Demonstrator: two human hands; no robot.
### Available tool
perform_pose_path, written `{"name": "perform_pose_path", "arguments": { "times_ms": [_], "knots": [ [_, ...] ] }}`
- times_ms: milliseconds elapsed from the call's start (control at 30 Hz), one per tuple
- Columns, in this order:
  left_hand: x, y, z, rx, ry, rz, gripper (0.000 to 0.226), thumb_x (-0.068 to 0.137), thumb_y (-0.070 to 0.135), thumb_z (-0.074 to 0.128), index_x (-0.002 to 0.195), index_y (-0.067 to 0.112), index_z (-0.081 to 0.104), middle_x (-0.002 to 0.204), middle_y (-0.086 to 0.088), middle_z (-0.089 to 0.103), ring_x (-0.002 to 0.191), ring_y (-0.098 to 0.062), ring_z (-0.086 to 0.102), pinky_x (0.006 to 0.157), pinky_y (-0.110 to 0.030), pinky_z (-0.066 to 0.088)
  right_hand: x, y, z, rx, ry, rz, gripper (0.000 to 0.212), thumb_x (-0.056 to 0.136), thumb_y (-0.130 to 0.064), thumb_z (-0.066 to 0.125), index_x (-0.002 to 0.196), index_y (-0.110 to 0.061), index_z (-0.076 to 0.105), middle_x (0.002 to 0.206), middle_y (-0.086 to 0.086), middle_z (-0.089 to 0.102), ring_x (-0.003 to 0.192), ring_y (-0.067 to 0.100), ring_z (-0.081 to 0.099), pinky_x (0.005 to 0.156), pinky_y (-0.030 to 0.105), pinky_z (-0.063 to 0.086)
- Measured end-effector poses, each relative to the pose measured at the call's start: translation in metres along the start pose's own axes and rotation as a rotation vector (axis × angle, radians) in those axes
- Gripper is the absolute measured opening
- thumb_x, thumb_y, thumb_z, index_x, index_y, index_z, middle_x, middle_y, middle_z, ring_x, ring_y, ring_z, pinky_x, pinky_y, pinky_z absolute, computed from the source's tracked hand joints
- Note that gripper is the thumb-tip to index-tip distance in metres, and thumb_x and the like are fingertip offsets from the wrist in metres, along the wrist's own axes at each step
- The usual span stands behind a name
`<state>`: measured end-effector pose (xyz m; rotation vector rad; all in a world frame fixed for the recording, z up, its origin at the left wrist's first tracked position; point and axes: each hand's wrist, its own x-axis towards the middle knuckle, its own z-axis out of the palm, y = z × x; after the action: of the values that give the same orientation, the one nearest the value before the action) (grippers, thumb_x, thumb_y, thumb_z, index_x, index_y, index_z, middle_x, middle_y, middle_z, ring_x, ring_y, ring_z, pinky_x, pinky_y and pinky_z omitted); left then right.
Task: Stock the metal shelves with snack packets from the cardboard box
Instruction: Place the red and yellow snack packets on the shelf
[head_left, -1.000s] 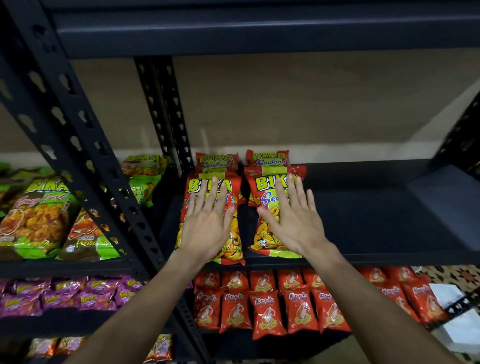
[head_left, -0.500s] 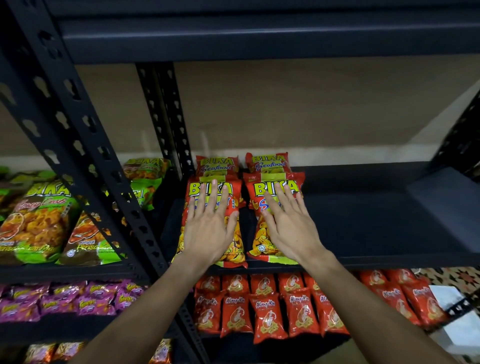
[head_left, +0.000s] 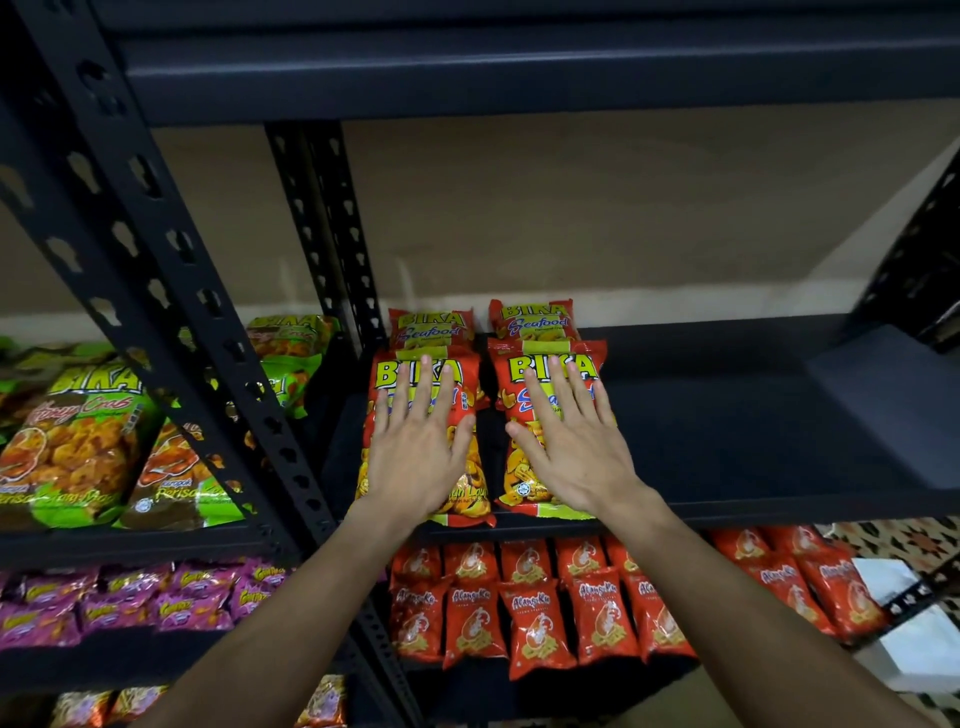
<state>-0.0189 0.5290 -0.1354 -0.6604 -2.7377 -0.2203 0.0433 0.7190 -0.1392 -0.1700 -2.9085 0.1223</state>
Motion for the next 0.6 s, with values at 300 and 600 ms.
{"name": "perform_pose_path", "arguments": {
  "times_ms": [300, 600],
  "knots": [
    [-0.004, 0.006, -0.027, -0.28, 0.044, -0.01, 0.059, 0.104, 0.049, 0.031, 0.153, 0.016, 0.029, 0.164, -0.005, 0.012, 0.152, -0.02, 0.0, 0.122, -0.04, 0.0, -0.022, 0.005, -0.027, 0.301, 0.032, 0.009, 0.06, 0.105, -0.052, 0.019, 0.159, -0.026, 0.013, 0.167, 0.002, -0.005, 0.152, 0.014, -0.015, 0.122, 0.037, -0.011],
    [-0.071, 0.067, -0.028, -0.723, 0.037, 0.106, 0.036, 0.099, 0.031, 0.054, 0.13, 0.012, 0.059, 0.144, -0.001, 0.048, 0.133, -0.014, 0.044, 0.109, -0.031, 0.037, -0.145, 0.046, -0.02, 0.633, 0.099, 0.303, 0.049, 0.1, -0.036, 0.052, 0.145, -0.017, 0.044, 0.154, 0.009, 0.035, 0.146, 0.023, 0.025, 0.117, 0.03, 0.019]
  ]
}}
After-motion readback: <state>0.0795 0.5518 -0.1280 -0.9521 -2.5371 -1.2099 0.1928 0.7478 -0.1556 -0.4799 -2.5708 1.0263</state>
